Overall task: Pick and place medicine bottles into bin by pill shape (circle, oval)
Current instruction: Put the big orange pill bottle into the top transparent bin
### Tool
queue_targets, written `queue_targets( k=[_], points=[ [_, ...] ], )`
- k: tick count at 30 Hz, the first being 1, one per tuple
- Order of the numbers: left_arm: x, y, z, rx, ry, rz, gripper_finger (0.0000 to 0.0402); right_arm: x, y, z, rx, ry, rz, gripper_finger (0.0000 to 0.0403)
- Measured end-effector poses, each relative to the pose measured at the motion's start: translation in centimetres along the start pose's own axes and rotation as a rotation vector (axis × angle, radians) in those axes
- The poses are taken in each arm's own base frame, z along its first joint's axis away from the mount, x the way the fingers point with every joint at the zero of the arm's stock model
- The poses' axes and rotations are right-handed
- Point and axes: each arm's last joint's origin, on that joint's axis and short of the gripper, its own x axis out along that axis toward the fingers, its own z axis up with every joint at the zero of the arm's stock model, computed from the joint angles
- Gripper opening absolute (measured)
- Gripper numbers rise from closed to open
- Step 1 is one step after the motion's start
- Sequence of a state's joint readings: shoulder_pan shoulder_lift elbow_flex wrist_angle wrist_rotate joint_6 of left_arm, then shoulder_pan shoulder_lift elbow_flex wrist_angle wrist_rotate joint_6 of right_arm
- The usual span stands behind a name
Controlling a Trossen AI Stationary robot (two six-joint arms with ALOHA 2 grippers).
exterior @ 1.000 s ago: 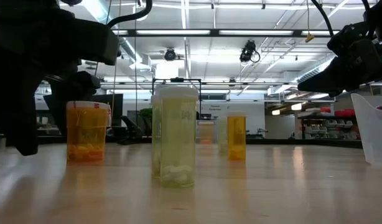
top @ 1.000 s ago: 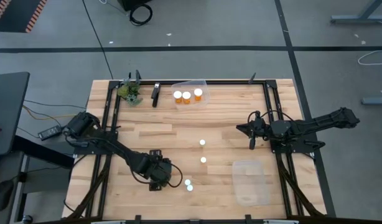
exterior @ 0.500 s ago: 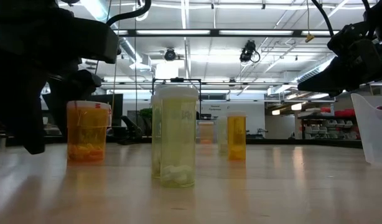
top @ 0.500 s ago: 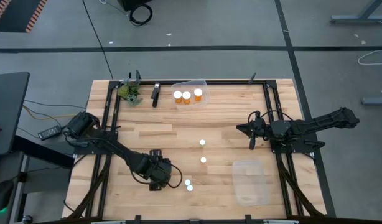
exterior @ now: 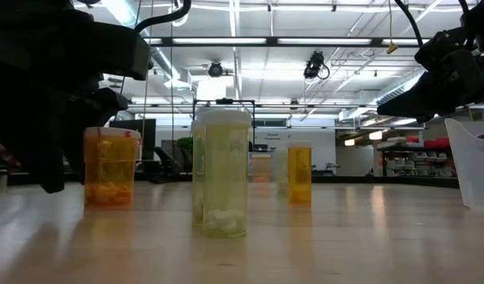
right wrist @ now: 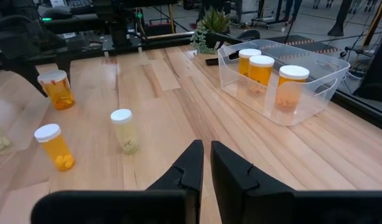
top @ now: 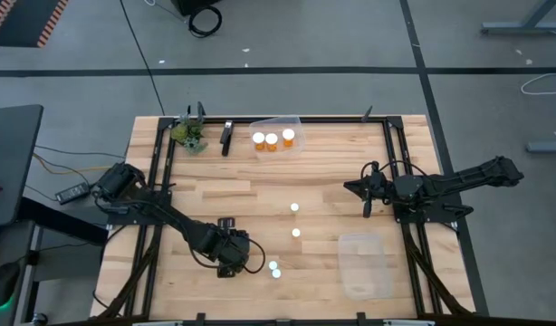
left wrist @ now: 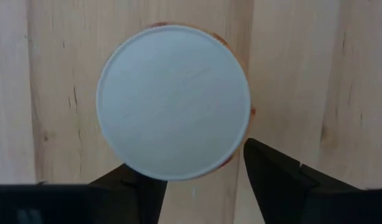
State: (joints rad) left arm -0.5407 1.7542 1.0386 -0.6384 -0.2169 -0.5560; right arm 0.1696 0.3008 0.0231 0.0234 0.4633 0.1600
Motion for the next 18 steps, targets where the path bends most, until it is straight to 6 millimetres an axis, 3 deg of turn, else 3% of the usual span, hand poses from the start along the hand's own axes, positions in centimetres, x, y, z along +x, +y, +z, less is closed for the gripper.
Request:
queue_targets(
  k=[9,18],
  points=[
    [0.0,-0.01,-0.01,0.0,0.001,-0.001,0.0171,0.0,0.0,0.0,0.0,0.0,0.0,0.0037],
    [-0.01,-0.05,-0.04,0.001,0.006,-0.009,0.0205,0.0,0.0,0.0,0.0,0.0,0.0,0.0037]
  ],
)
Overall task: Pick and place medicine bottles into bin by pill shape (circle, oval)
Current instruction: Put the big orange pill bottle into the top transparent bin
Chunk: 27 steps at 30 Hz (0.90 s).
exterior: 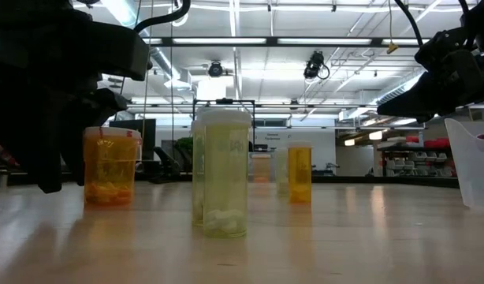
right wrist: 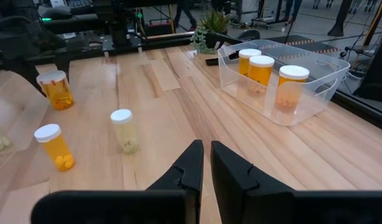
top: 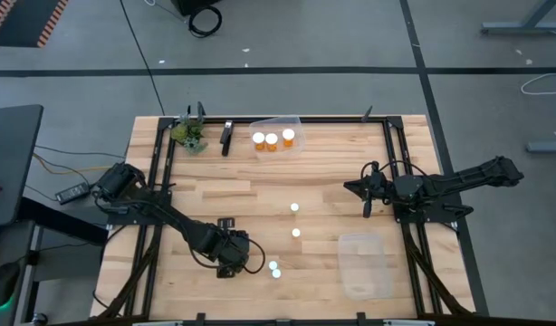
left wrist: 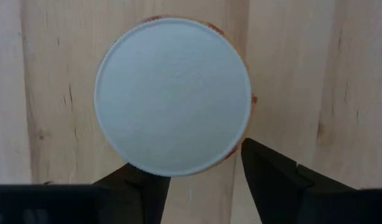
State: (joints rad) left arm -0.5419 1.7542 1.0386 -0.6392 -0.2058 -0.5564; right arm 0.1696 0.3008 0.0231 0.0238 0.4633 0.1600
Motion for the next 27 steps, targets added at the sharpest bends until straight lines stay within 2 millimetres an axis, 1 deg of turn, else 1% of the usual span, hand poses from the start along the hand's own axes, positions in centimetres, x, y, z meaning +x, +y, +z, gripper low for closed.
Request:
queue_targets(
  k=[8,16,22,27],
  points=[
    [0.1,0.3,0.2,-0.023,-0.016,0.016,0.0248,0.0,0.0,0.0,0.0,0.0,0.0,0.0037],
    [-0.2,0.1,1.1,-0.039,-0.074,-0.009,0.0274,0.0,0.0,0.0,0.0,0.0,0.0,0.0037],
    [-0.3,0.5,1.7,-0.057,-0.089,-0.002,0.0273,0.0,0.0,0.0,0.0,0.0,0.0,0.0037],
    [-0.2,0.9,1.9,-0.065,-0.092,0.001,0.0252,0.0,0.0,0.0,0.0,0.0,0.0,0.0037]
  ],
)
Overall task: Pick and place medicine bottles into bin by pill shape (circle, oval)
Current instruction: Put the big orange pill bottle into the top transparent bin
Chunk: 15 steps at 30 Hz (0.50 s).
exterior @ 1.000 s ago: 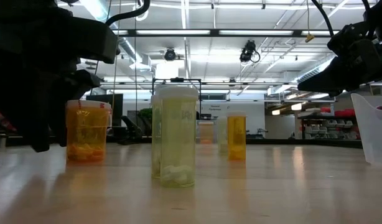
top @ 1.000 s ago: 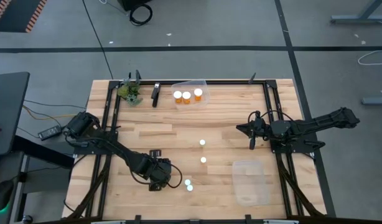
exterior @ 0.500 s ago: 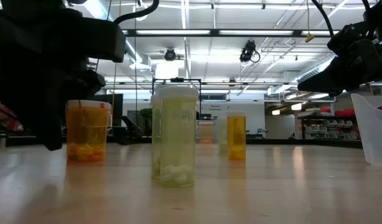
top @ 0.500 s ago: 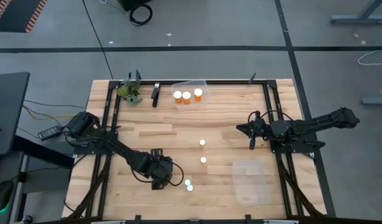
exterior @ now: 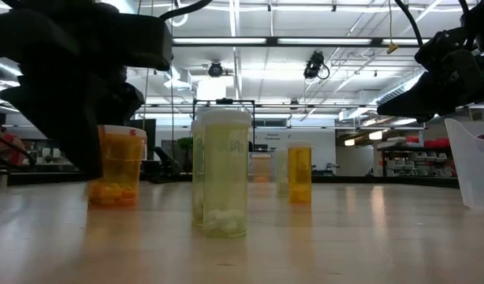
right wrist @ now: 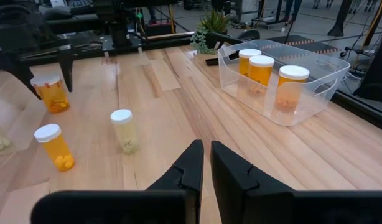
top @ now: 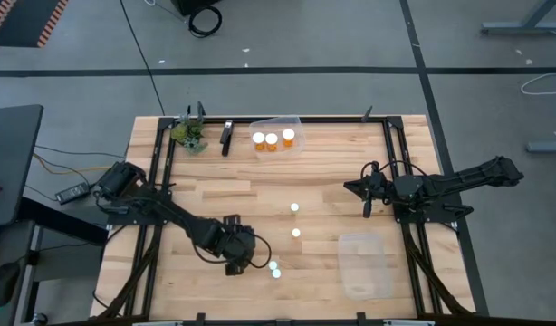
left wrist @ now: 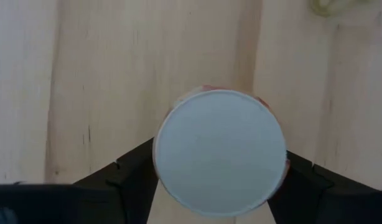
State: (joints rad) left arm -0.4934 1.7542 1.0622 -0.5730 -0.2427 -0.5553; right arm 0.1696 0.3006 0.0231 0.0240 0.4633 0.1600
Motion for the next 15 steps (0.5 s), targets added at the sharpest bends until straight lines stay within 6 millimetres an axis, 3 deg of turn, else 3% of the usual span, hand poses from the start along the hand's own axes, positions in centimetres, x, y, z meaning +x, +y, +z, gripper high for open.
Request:
queue_targets(
  k=[9,15],
  points=[
    [0.15,0.45,0.58,-0.008,-0.029,0.003,0.0203,0.0,0.0,0.0,0.0,0.0,0.0,0.0037],
    [0.22,0.7,0.73,-0.009,-0.03,0.007,0.0211,0.0,0.0,0.0,0.0,0.0,0.0,0.0037]
  ],
)
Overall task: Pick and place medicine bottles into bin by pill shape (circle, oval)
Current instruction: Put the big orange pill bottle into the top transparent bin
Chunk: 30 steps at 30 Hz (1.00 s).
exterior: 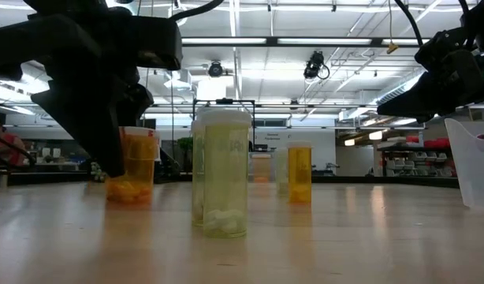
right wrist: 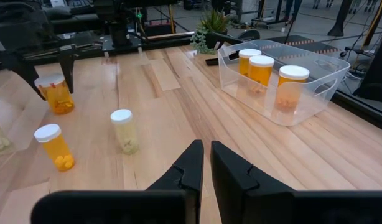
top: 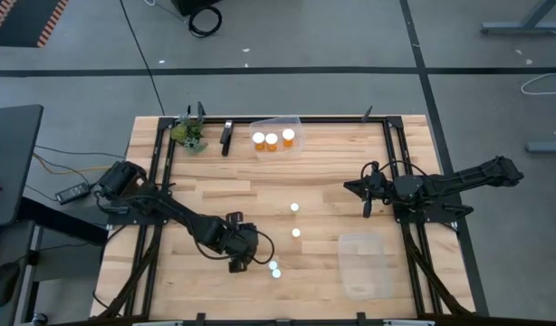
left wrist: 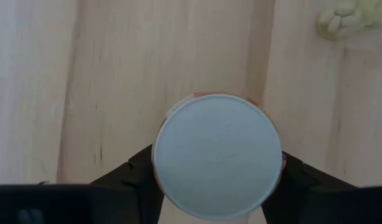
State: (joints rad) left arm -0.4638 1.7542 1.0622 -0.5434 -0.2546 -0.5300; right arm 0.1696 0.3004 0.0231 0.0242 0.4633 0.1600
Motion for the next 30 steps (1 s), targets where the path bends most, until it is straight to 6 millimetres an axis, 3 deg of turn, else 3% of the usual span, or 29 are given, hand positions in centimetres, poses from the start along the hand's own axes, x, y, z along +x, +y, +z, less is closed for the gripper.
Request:
queue_targets(
  k=[7,15,30],
  points=[
    [0.2,0.9,0.5,-0.008,0.009,-0.005,0.0208,0.0,0.0,0.0,0.0,0.0,0.0,0.0037],
    [-0.1,3.4,1.9,-0.003,-0.008,-0.014,0.0213,0.0,0.0,0.0,0.0,0.0,0.0,0.0037],
    [-2.3,9.1,7.6,0.039,-0.118,0.043,0.0214,0.0,0.0,0.0,-0.002,0.003,0.0,0.0037]
  ],
)
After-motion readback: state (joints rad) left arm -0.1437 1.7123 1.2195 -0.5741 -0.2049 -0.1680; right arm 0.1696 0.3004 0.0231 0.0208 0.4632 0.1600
